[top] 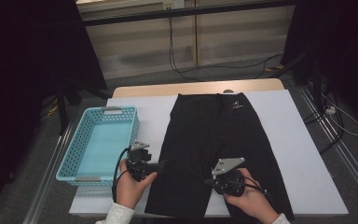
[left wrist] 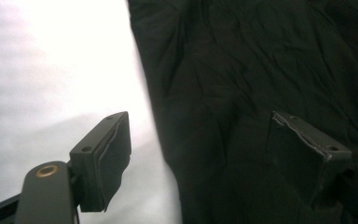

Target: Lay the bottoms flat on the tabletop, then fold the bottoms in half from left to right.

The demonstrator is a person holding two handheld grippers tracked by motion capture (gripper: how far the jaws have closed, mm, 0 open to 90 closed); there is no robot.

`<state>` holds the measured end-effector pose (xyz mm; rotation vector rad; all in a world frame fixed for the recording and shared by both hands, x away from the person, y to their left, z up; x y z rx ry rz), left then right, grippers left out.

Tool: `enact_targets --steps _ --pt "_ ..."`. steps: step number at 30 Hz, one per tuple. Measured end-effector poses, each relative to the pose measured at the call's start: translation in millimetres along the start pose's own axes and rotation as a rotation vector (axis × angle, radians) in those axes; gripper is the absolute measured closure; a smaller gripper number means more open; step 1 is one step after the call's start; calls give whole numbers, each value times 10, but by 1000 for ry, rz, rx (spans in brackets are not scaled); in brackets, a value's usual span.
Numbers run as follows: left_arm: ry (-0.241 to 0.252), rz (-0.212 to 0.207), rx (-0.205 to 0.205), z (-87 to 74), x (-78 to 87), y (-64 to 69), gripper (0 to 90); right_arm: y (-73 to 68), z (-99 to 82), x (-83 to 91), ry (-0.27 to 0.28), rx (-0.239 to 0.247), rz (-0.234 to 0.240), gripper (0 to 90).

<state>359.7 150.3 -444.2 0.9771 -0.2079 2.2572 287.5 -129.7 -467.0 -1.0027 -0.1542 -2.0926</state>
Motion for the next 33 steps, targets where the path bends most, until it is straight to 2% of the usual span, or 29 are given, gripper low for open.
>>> enact_targets --steps 1,2,3,4,6,9,10,11,13,14,17,19,23,24,29,30,32,33 --pt "-5 -4 -5 -5 -7 9 216 9 -8 6 -7 -1 10 873" --pt "-7 -12 -1 -9 -12 20 212 16 -5 20 0 -6 17 760" --pt "-9 -11 0 -13 -15 26 209 22 9 42 36 -12 0 686" --pt "-12 -12 -5 -18 -18 30 201 26 24 65 39 -11 -1 685" --pt "-21 -15 -29 -28 -20 39 192 31 51 103 61 -2 -6 582" --pt "-15 -22 -39 -37 -19 63 176 71 80 148 89 -2 -32 487" --pt "-26 -18 -68 -40 -8 60 168 95 85 160 99 -9 -36 448" --pt "-16 -17 -80 -47 0 70 154 119 88 171 106 -19 -50 415" --pt "-9 -27 -82 -64 16 75 125 179 90 193 120 -34 -72 358" --pt "-5 -45 -88 -81 22 75 111 196 89 200 128 -43 -80 334" --pt "0 -62 -100 -104 30 86 94 255 94 238 154 -55 -94 291" --pt "8 -53 -115 -114 28 106 90 286 100 266 170 -57 -109 255" --pt "-23 -44 -146 -166 4 129 125 326 113 313 194 -78 -126 224" --pt "-32 -25 -152 -188 -4 122 124 329 113 315 196 -76 -124 219" --pt "-40 10 -164 -233 -26 103 130 331 111 288 193 -63 -117 204" --pt "-45 11 -159 -242 -33 92 136 330 112 286 192 -62 -119 201" --pt "-63 18 -174 -270 -56 83 149 337 112 280 195 -60 -120 196" --pt "-55 21 -175 -277 -65 91 153 343 110 276 194 -59 -120 196"
Point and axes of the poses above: each handheld gripper's, and its own axes: x roughly backward along the jaws, z roughly out of its top, y roughly to its right, the point moved 1 cm from there along -x, roughly forward along the jaws, and after that the axes turned 9 degrees about -x, right-handed, at the moved point
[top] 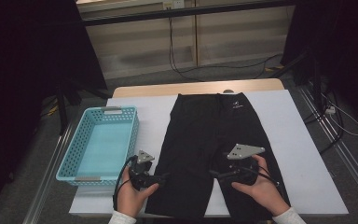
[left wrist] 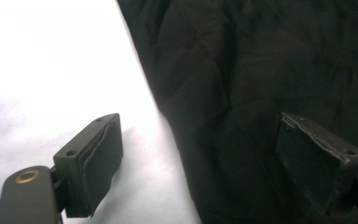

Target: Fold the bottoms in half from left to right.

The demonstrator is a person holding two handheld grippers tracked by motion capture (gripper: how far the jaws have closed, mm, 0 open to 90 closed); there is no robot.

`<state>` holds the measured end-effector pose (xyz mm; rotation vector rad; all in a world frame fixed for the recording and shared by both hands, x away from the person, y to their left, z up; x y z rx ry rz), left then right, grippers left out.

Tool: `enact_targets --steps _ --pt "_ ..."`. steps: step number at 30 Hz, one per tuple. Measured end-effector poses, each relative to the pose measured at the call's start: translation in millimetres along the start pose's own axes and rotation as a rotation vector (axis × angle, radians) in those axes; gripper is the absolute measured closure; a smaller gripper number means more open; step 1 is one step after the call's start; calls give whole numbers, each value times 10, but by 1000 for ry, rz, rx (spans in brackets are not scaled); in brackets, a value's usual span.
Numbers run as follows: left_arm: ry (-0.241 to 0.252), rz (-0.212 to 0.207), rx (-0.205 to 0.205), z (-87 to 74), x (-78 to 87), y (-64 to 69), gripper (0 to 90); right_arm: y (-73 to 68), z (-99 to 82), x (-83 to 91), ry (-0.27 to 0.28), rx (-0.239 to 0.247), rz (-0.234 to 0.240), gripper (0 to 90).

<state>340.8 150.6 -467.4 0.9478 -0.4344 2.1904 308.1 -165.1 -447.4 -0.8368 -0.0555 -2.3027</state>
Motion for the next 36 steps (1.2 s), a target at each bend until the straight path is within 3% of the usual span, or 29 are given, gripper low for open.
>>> enact_targets --steps 2,7,10,13,19,24,33,36 --pt "-6 17 -25 3 1 -1 172 4 -4 -7 -1 0 2 196" --pt "-13 43 -18 -2 7 26 233 0 -6 -22 -6 5 7 197" --pt "-37 43 1 28 42 74 387 8 -6 -24 -5 3 4 198" --pt "-47 51 14 43 44 120 474 19 -5 -29 -5 -2 -1 198" --pt "-58 16 54 66 57 141 659 21 -8 -65 -14 -1 -5 199" --pt "-49 -44 100 67 47 148 853 35 -4 -79 -17 -2 -9 198" --pt "-18 -114 130 137 40 176 884 128 32 -72 8 -28 -44 192" --pt "-2 -140 121 182 53 208 884 144 60 -89 22 -41 -40 188"
Point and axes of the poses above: each handheld gripper's, and its own axes: x roughly backward along the jaws, z roughly out of its top, y roughly to its right, the point moved 1 cm from there along -x, roughly forward along the jaws, and after that the axes turned 9 degrees about -x, right-handed, at the moved point
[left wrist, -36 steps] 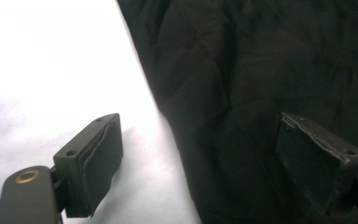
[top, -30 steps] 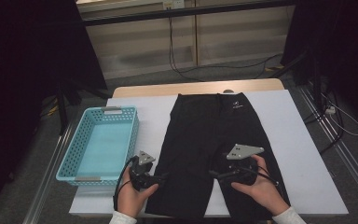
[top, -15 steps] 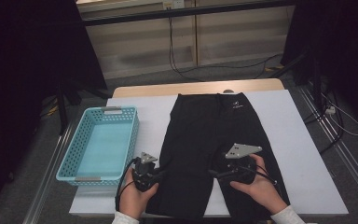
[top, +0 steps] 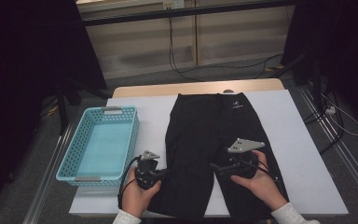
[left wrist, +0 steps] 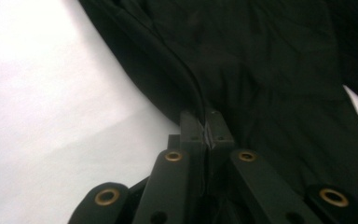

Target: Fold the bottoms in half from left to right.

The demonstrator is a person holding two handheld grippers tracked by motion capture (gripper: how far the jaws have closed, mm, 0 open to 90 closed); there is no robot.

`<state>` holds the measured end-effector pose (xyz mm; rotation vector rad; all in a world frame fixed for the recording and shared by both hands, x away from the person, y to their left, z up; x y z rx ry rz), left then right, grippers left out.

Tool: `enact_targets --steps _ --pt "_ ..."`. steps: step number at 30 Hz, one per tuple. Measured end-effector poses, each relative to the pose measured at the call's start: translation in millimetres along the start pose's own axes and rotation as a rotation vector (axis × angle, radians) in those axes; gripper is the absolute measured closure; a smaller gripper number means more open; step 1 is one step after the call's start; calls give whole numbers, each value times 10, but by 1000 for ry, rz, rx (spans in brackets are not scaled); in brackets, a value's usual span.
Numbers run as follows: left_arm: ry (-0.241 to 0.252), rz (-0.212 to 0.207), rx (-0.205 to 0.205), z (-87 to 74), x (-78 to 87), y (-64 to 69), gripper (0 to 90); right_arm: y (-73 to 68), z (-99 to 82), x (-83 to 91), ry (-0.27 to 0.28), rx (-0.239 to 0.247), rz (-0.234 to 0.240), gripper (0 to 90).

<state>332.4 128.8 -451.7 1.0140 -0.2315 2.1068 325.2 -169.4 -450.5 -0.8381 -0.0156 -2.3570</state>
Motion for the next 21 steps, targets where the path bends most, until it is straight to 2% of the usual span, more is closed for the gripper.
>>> enact_targets --steps 3,6,11,16,21 --pt "15 -39 11 19 -23 48 885 6 49 -27 28 -4 -14 185" --pt "14 -64 9 29 -45 66 885 13 106 -99 21 -24 -19 165" --pt "24 -73 12 52 -73 101 887 20 190 -205 11 -37 -15 145" --pt "38 -82 -9 86 -91 150 887 37 277 -323 16 -77 -34 134" --pt "42 -85 -28 117 -125 199 888 35 353 -433 9 -85 -56 128"
Point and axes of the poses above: each handheld gripper's, and its own axes: x roughly backward along the jaws, z roughly out of its top, y roughly to its right, the point moved 1 cm from there along -x, roughly forward along the jaws, and after that the axes turned 9 degrees about -x, right-handed, at the moved point
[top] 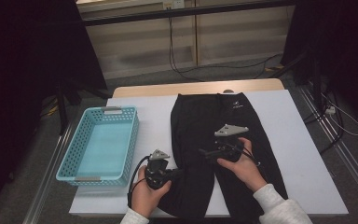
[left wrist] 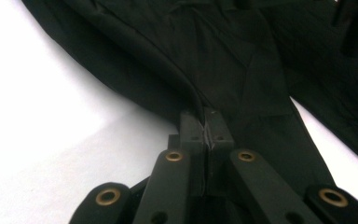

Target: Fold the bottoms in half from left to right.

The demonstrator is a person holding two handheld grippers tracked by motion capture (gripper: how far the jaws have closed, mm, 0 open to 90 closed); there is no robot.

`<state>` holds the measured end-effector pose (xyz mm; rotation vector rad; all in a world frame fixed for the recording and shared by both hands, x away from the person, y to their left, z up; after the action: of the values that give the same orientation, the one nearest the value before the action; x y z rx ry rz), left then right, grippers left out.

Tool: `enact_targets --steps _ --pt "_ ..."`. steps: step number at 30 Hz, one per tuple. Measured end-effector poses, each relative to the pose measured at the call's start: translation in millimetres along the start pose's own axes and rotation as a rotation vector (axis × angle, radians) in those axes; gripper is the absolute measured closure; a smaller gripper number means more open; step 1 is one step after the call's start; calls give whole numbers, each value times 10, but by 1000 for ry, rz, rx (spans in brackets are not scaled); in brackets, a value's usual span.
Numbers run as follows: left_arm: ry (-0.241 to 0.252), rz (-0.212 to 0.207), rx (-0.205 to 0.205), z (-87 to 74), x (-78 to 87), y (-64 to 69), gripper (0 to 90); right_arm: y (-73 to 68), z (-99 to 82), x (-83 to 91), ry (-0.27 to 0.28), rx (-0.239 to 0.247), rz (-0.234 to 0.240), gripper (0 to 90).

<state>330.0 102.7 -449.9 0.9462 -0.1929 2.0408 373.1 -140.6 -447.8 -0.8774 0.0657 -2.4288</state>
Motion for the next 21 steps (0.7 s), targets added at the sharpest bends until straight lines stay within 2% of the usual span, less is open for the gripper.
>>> enact_targets --steps 2,5,13,15,21 --pt "2 1 -6 8 -5 14 887 -8 27 -47 5 14 -11 128" --pt "5 5 -19 14 -8 31 888 -15 49 -108 1 9 -18 130" --pt "21 5 -33 33 2 57 888 -105 134 -255 -12 22 -10 146" --pt "23 20 -42 40 2 66 888 -119 146 -287 -15 17 -8 146" --pt "34 11 -31 51 9 58 888 -158 168 -396 -23 6 6 153"
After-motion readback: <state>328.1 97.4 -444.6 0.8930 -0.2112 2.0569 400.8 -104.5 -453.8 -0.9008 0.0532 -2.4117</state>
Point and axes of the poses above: each handheld gripper's, and its own axes: x roughly backward along the jaws, z roughly out of its top, y roughly to its right, the point moved 1 cm from there along -x, roughly forward along the jaws, and after that the axes turned 9 degrees about -x, right-handed, at the moved point
